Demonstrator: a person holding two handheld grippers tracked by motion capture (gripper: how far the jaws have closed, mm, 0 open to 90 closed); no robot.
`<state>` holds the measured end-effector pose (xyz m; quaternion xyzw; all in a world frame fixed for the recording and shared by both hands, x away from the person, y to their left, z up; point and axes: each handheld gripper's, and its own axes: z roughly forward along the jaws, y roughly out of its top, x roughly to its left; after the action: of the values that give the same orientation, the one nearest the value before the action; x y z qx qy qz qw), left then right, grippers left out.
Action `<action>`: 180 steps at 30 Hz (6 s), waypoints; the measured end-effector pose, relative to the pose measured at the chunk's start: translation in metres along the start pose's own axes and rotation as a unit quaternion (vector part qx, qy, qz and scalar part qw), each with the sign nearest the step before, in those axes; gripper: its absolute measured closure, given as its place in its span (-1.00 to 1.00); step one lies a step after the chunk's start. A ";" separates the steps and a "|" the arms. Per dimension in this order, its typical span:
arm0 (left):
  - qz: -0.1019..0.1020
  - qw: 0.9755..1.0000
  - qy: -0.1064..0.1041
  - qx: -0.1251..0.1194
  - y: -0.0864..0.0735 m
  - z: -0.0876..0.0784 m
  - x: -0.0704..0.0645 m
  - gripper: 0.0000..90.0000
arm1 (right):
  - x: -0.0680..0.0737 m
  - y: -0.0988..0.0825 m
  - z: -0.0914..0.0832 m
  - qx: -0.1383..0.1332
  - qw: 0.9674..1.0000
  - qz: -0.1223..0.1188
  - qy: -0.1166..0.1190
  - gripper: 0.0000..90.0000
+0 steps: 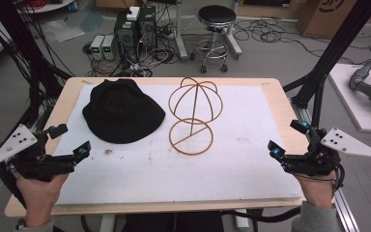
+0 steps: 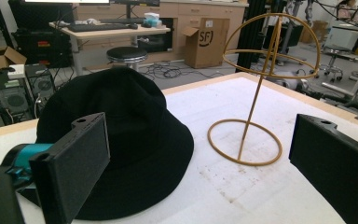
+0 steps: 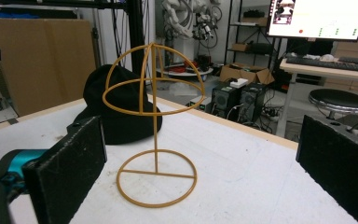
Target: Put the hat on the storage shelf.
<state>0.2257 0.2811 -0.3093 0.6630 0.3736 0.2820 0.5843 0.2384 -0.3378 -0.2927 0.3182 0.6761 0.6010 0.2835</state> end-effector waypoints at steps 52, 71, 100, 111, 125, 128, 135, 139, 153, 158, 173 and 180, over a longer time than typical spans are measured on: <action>-0.021 0.996 -0.057 0.067 0.027 0.118 0.087 -0.88 | 0.004 -0.010 -0.012 0.030 0.999 0.017 -0.005 -0.97; -0.002 0.990 -0.081 0.111 0.032 0.186 0.131 -0.80 | 0.010 -0.012 -0.031 0.028 0.999 0.027 -0.019 -0.98; -0.010 0.985 -0.062 0.159 0.012 0.226 0.145 0.94 | 0.008 -0.027 -0.042 0.034 0.998 0.048 -0.028 -0.98; -0.012 0.990 -0.056 0.129 0.041 0.189 0.133 0.96 | 0.005 -0.025 -0.037 0.033 0.998 0.047 -0.014 -0.97; -0.003 0.988 -0.125 0.088 0.103 0.117 0.117 0.96 | 0.000 -0.019 -0.017 0.029 0.999 0.040 0.019 -0.97; 0.004 0.988 -0.136 0.079 0.121 0.105 0.109 0.96 | -0.001 -0.018 -0.014 0.028 0.998 0.041 0.023 -0.98; 0.014 0.984 -0.166 0.060 0.159 0.085 0.095 0.96 | -0.006 -0.014 -0.008 0.014 0.998 0.042 0.035 -0.98; 0.020 0.981 -0.187 0.048 0.179 0.081 0.082 0.96 | -0.009 -0.013 -0.007 0.006 0.998 0.044 0.037 -0.98; 0.064 0.965 -0.247 0.055 0.223 0.133 0.019 0.95 | -0.014 -0.011 -0.015 -0.007 0.998 0.051 0.033 -0.97; 0.070 0.962 -0.258 0.061 0.225 0.163 0.000 0.95 | -0.015 -0.012 -0.020 -0.015 0.998 0.053 0.031 -0.98; 0.086 0.944 -0.297 0.111 0.196 0.253 -0.054 0.95 | -0.017 -0.015 -0.036 -0.014 0.998 0.056 0.018 -0.98; 0.104 0.937 -0.304 0.136 0.182 0.275 -0.076 0.95 | -0.017 -0.016 -0.044 -0.016 0.998 0.059 0.012 -0.97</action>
<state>0.4362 0.0560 -0.1690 0.8251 0.1420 0.0729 0.5420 0.2142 -0.3793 -0.3032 0.3456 0.6496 0.6316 0.2442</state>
